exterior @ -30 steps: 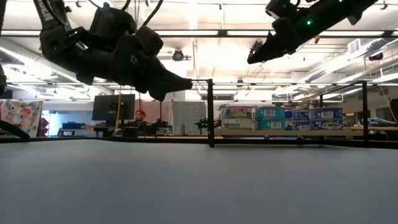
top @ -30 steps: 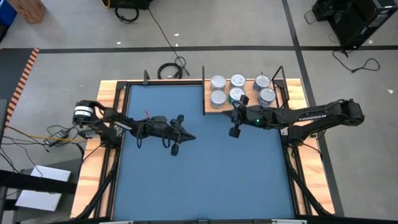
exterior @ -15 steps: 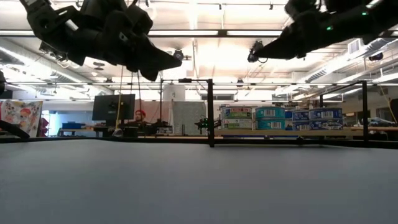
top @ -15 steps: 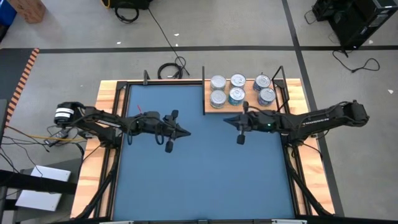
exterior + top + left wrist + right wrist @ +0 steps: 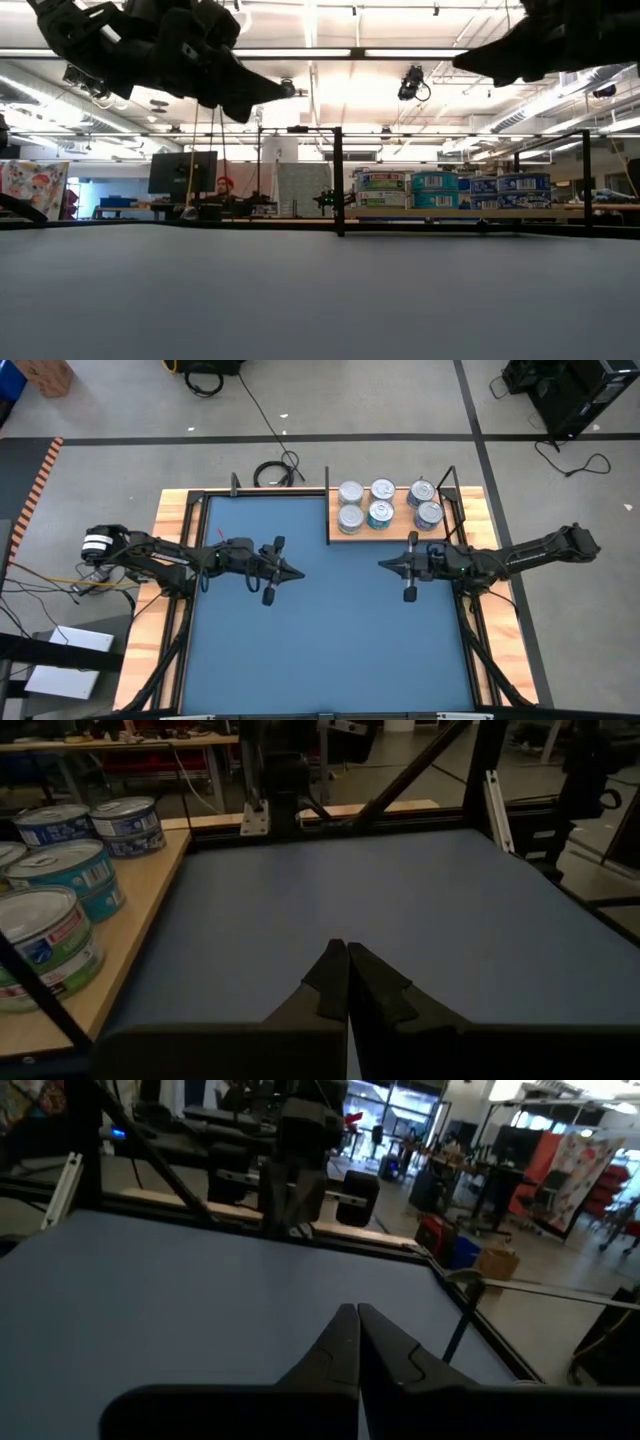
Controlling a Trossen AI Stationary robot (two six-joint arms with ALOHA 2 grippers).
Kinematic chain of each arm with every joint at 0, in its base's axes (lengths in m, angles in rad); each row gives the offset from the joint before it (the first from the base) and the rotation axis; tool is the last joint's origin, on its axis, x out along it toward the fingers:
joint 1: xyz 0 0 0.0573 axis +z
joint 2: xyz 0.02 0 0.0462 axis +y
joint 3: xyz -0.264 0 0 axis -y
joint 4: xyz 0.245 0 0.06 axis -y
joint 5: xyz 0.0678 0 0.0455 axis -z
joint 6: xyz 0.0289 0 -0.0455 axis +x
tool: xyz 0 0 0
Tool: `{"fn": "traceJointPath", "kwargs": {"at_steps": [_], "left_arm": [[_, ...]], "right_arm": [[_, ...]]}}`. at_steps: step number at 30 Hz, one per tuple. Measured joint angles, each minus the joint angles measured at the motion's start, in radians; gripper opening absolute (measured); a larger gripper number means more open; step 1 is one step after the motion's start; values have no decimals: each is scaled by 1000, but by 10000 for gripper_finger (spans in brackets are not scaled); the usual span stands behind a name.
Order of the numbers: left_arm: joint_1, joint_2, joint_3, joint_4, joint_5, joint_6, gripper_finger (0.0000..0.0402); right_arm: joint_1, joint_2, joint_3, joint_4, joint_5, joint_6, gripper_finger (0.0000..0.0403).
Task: Stack canned seafood by type on shelf
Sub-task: Return to Home Position
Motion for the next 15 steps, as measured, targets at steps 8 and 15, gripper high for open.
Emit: {"fn": "traceJointPath", "kwargs": {"at_steps": [8, 15], "left_arm": [[0, -77, 0, -61, -7, 0, 5], [0, -76, -11, -48, -7, 0, 5]], "right_arm": [[14, -82, -46, -1, -61, -11, 4], [-26, -88, -75, -1, -194, 16, 3]]}}
